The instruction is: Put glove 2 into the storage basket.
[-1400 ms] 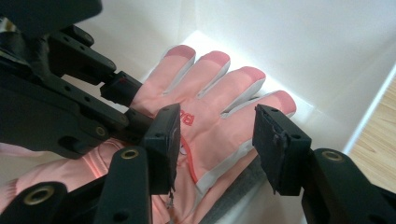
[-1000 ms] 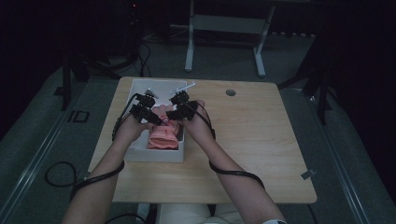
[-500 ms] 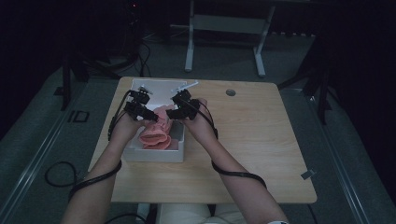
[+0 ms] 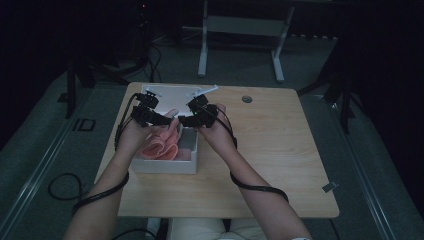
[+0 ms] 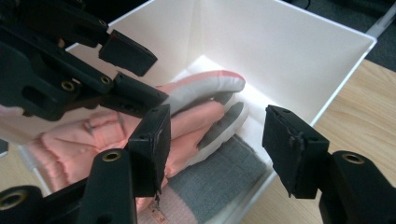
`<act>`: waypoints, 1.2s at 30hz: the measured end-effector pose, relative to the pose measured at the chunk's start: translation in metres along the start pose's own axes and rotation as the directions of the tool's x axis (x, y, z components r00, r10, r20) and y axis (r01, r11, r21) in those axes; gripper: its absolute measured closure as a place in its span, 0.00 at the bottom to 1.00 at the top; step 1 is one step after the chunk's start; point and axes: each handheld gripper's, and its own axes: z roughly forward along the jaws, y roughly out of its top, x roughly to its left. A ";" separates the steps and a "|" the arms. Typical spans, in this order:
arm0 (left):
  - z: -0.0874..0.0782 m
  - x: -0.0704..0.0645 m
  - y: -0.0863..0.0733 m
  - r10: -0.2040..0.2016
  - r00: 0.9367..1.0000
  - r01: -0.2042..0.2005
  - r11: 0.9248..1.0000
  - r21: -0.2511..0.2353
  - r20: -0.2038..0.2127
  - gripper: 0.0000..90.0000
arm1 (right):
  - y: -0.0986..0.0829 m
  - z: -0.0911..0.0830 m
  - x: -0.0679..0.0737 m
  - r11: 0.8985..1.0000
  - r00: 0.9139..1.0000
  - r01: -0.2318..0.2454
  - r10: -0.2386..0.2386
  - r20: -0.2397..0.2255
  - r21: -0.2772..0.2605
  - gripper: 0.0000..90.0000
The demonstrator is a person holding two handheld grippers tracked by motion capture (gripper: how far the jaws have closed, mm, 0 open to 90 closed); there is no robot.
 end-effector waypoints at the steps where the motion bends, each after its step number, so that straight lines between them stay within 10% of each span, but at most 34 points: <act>1: -0.002 -0.003 0.000 0.005 1.000 -0.005 1.000 -0.014 0.003 0.52 | 0.000 -0.003 -0.001 1.000 1.000 0.002 -0.002 0.000 -0.007 0.45; 16: -0.013 -0.060 0.004 0.132 0.987 -0.117 0.981 -0.156 0.090 0.01 | -0.020 -0.056 -0.040 0.996 0.999 -0.023 0.021 -0.025 -0.088 0.21; 24: -0.011 -0.082 -0.002 0.168 0.975 -0.135 0.968 -0.213 0.143 0.01 | -0.043 -0.064 -0.064 0.996 0.999 -0.040 0.038 -0.019 -0.077 0.17; 36: -0.006 -0.125 -0.013 0.273 0.939 -0.224 0.947 -0.231 0.210 0.01 | -0.074 -0.068 -0.083 0.996 0.999 -0.047 0.047 0.003 -0.070 0.16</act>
